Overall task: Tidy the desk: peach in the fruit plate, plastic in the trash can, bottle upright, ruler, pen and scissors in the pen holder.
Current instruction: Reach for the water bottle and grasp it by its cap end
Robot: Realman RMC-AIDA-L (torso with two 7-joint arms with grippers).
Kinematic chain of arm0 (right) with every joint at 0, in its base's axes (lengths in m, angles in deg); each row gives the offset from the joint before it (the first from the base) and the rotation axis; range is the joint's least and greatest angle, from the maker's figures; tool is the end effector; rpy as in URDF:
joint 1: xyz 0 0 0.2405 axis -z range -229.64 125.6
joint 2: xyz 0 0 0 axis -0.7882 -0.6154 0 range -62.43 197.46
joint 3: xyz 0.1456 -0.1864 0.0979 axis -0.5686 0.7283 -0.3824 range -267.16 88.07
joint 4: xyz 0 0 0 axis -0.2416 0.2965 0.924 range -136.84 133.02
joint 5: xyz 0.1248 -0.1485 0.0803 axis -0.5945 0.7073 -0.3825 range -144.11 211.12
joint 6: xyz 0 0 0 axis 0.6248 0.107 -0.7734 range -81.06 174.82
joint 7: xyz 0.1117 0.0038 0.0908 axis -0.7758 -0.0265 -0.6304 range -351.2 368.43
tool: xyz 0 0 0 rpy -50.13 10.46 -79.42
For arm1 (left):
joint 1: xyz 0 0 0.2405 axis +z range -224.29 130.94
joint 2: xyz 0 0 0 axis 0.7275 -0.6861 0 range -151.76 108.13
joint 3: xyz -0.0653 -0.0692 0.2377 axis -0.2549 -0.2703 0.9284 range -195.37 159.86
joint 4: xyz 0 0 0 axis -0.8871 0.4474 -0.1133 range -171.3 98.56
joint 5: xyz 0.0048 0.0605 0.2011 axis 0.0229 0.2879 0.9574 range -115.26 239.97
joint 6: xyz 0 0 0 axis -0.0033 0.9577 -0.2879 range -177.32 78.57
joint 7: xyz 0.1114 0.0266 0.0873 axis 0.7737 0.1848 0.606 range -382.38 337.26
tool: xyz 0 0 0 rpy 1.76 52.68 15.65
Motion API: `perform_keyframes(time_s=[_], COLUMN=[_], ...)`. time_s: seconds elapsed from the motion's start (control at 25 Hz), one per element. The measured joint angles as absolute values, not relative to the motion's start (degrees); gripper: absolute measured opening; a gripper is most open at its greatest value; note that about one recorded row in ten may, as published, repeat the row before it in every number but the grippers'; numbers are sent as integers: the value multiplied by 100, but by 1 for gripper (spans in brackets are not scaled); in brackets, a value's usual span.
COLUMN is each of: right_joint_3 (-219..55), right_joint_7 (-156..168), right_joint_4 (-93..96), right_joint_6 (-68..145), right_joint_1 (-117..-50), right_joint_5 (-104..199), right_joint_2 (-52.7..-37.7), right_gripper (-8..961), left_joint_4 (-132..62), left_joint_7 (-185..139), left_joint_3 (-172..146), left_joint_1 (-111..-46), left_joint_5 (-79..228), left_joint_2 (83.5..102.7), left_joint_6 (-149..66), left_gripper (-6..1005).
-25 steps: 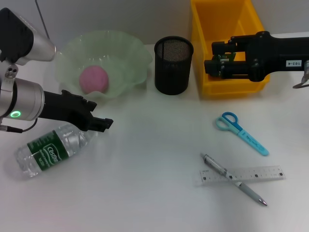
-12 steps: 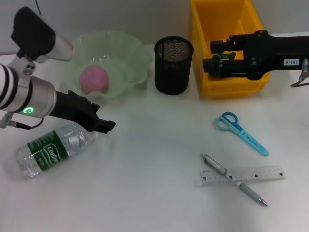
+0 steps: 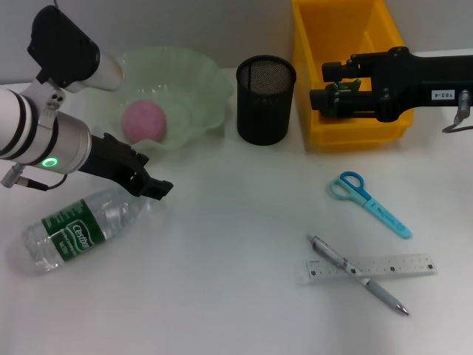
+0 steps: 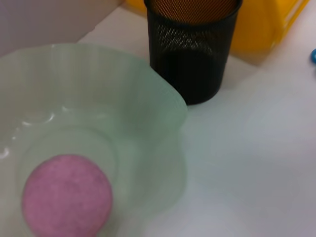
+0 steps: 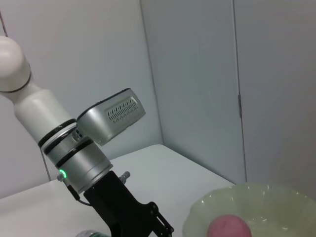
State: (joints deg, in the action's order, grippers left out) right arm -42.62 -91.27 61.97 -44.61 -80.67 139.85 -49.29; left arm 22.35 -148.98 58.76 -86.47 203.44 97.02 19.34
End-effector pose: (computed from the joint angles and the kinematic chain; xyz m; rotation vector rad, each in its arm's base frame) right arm 0.2015 0.3570 0.0797 -2.6618 0.4936 0.6814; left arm -0.1900 0.3990 -0.0288 -2.6634 -0.6073 0.2890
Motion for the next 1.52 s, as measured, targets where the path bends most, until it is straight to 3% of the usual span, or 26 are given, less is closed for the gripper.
perform_keyframes(time_s=[1.52], right_joint_3=[-4261], right_joint_7=[-9123], right_joint_4=[6067], right_joint_6=[-4276], right_joint_1=[-8208], right_joint_5=[14144], right_joint_2=[-4911], right_gripper=[589], left_joint_4=[1698], left_joint_7=[-15171], left_joint_3=[6204], left_joint_1=[-8976], left_joint_5=[20880], left_joint_2=[9728], left_joint_6=[1545], left_gripper=[642])
